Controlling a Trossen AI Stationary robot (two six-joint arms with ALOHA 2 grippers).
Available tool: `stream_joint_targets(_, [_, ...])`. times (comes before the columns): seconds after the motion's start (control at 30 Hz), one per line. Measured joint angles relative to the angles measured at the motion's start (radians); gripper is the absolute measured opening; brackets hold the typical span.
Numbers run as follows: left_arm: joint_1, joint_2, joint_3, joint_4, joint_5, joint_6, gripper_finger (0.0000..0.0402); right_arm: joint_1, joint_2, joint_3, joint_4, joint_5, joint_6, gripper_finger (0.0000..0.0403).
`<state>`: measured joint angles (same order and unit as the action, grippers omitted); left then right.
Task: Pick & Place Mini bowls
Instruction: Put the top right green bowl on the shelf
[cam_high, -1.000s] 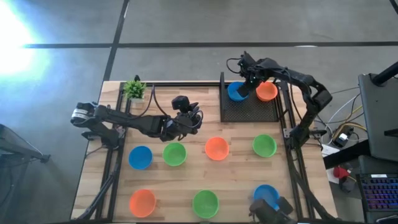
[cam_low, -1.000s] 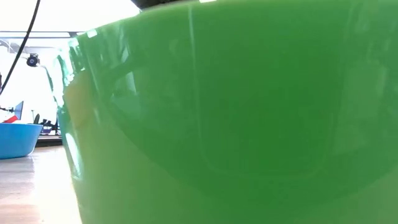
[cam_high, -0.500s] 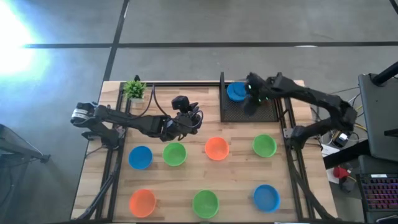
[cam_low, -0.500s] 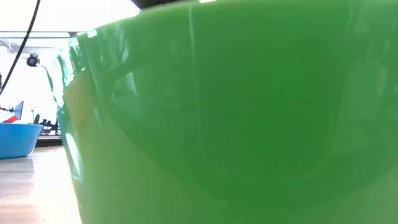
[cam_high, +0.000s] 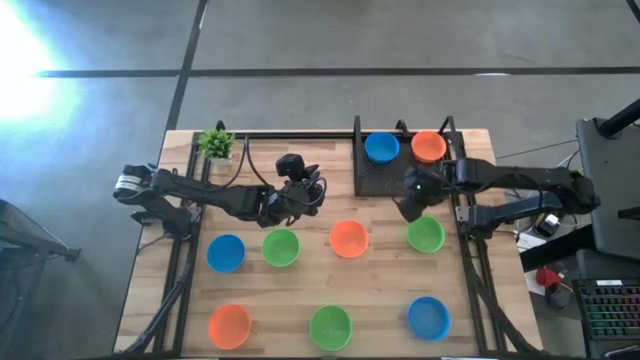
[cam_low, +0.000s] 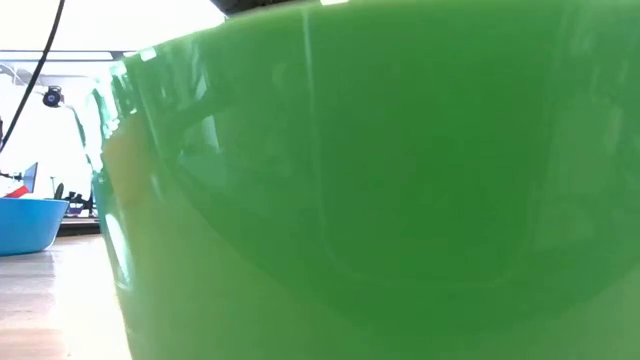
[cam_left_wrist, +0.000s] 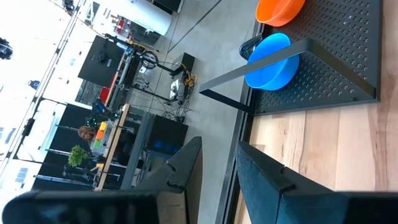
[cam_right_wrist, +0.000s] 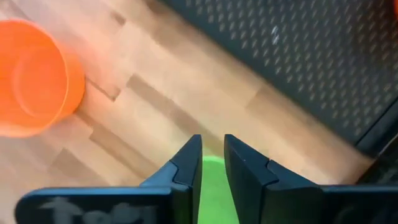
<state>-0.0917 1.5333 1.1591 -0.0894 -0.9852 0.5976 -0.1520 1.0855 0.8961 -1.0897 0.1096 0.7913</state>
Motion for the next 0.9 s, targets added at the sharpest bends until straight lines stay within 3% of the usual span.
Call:
stream_joint_targets(0.33, [-0.001,-0.001,0.000,0.000,0.000,0.011,0.0103,0.133,0.078,-0.073,0.005,-0.051,0.223,0.0105])
stream_joint_targets(0.9, [-0.001,-0.002,0.000,0.000,0.000,0.028,0.0103,0.266,0.235,-0.087,0.099,-0.066,0.419,0.0100])
